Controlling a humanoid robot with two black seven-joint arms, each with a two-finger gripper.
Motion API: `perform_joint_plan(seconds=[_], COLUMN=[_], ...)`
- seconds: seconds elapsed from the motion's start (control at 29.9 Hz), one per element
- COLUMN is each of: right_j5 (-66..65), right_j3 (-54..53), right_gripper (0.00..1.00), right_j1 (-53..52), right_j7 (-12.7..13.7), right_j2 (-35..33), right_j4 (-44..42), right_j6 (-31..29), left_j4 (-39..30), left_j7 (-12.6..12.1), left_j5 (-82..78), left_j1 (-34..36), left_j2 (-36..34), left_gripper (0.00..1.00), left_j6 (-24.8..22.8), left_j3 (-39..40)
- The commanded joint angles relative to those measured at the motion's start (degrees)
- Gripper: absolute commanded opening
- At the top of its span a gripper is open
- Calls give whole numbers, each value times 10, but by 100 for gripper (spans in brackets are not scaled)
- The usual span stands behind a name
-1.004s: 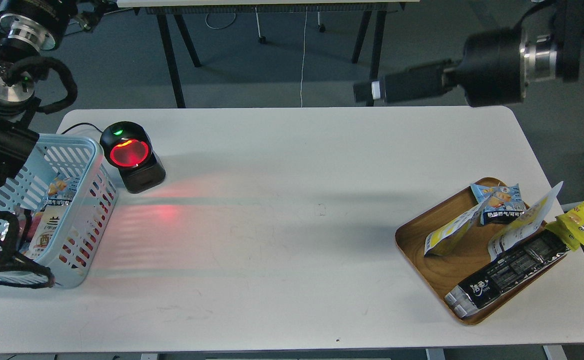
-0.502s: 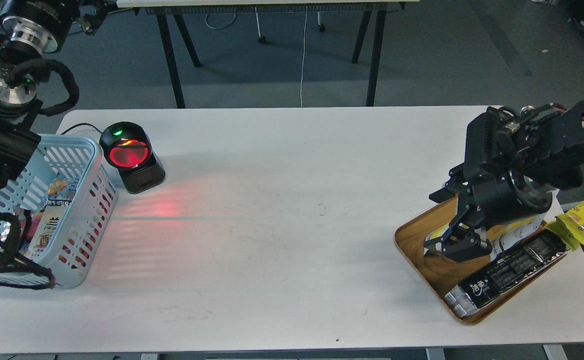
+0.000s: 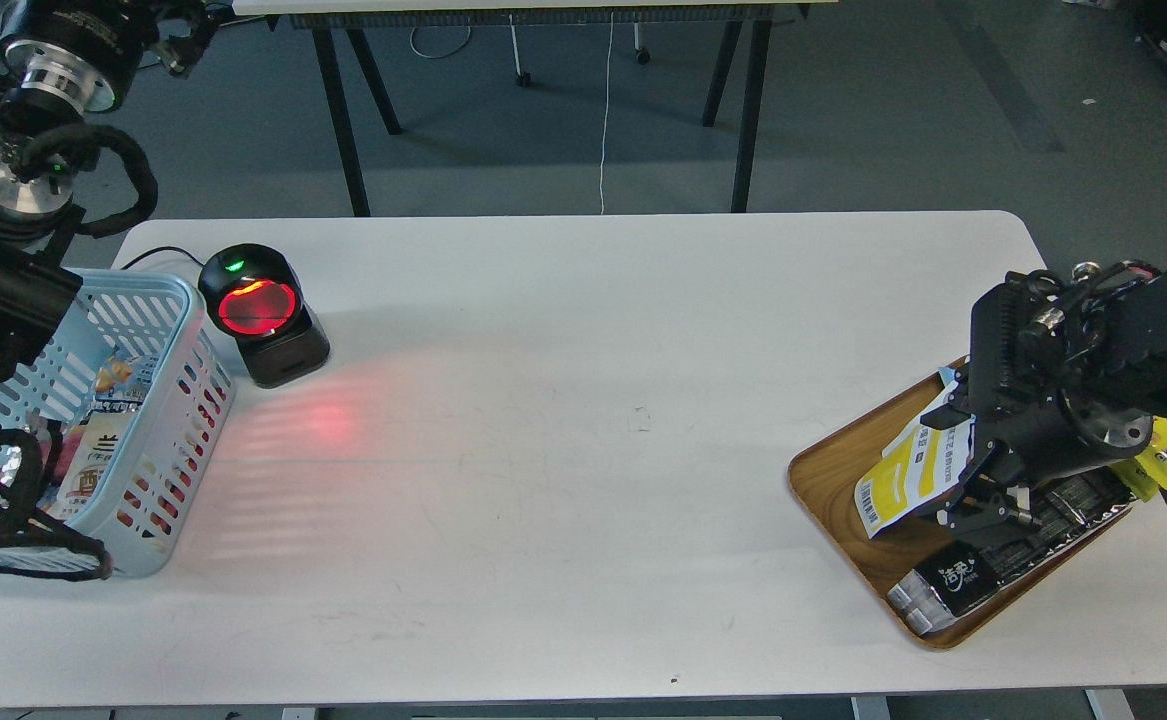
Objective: Scan snack and place in basket
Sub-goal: 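Reach the right gripper down to the yellow-and-white snack bag on the tray, then close the right gripper on the yellow-and-white snack bag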
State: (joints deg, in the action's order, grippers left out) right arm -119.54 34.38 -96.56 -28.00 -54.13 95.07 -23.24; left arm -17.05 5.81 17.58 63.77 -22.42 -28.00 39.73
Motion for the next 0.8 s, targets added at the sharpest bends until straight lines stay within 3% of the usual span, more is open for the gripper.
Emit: perform_joint_plan(seconds=[0.0, 0.2, 0.47, 0.77], right_j5=[0, 7, 27, 28], right_j3=[-1, -5, -27, -35], right_gripper=[72, 72, 83, 89], right_j1=[9, 22, 41, 41], right_j7=[0, 0, 0, 0], right_j2=[2, 17, 28, 44], right_j4=[-30, -67, -74, -107], right_j6=[0, 5, 17, 17], left_j4=[0, 0, 0, 1], left_j7=[0, 0, 0, 0], left_j5=[0, 0, -1, -1], left_j1=[0, 0, 0, -1], left_j2=[1, -1, -3, -1], left_gripper=[100, 100, 100, 100], left_j6=[0, 0, 0, 0], left_j3=[0, 0, 0, 0])
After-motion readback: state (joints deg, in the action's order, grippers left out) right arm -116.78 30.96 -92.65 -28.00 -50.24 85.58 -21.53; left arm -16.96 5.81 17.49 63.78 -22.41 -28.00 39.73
